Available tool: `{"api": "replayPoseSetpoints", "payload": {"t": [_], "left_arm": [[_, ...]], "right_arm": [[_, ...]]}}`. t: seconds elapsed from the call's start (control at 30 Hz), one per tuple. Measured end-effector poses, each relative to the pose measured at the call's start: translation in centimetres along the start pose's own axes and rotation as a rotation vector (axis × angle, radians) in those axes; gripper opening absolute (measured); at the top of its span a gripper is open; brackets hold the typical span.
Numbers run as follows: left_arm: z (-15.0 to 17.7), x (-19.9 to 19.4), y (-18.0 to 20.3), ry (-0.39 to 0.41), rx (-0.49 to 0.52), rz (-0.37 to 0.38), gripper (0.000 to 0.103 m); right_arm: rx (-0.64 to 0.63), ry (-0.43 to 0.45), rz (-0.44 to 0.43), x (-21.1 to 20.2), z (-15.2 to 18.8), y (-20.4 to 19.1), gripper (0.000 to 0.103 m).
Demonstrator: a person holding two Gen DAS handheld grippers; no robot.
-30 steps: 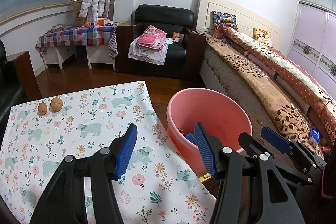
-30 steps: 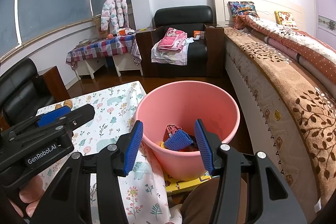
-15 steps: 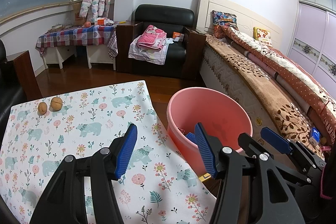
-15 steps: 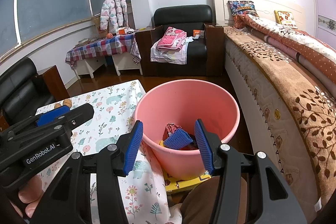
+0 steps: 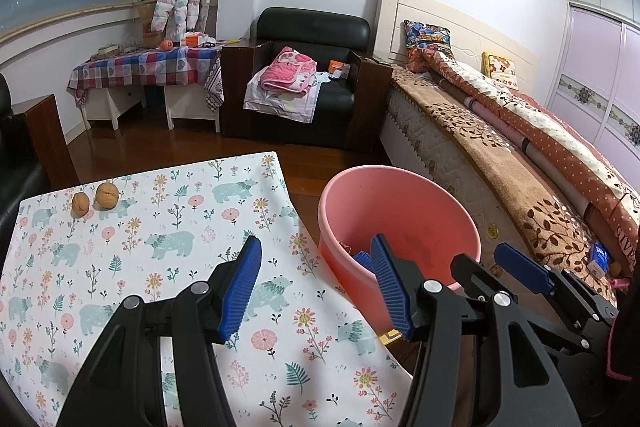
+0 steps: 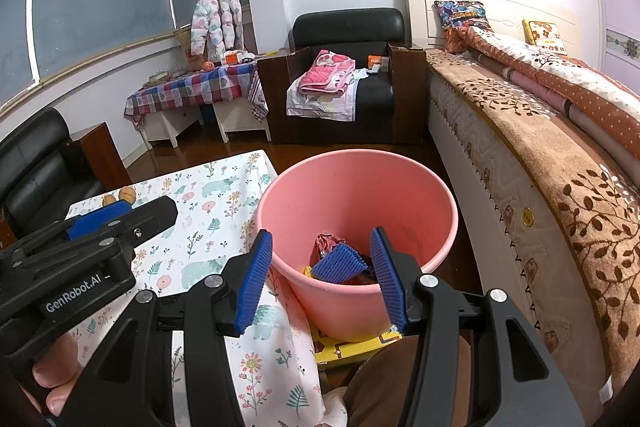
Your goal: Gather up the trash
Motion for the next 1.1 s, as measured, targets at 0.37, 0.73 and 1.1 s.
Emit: {"api": "replayPoseSetpoints", "payload": {"t": [0.37,0.73,1.1], "left_arm": [[0.6,0.0,1.1,-0.011,0.012,0.005,0.056],[0.8,0.7,0.8,-0.027,0.016,0.003,0.056],[0.6,1.8,-1.1,-0.058,-0.022,-0.023,0.056]], "right_arm": [[0.003,-0.004,0.002,0.0,0.5,0.5,0.052],[0.012,-0.014,0.003,-0.1,1.0,1.7,0.052],[-0.004,-0.027,-0.006,0.9,1.1,0.9,0.052]]}}
Point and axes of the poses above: each gripper's, at about its wrist camera, not at the fingertips, and x roughly the way its jaws point, y to its right, z to its underside, the point moved 3 cm from there along x, roughly the way its jaws point, and after that the axes turned 1 degree about -y, right-handed, at the moved point
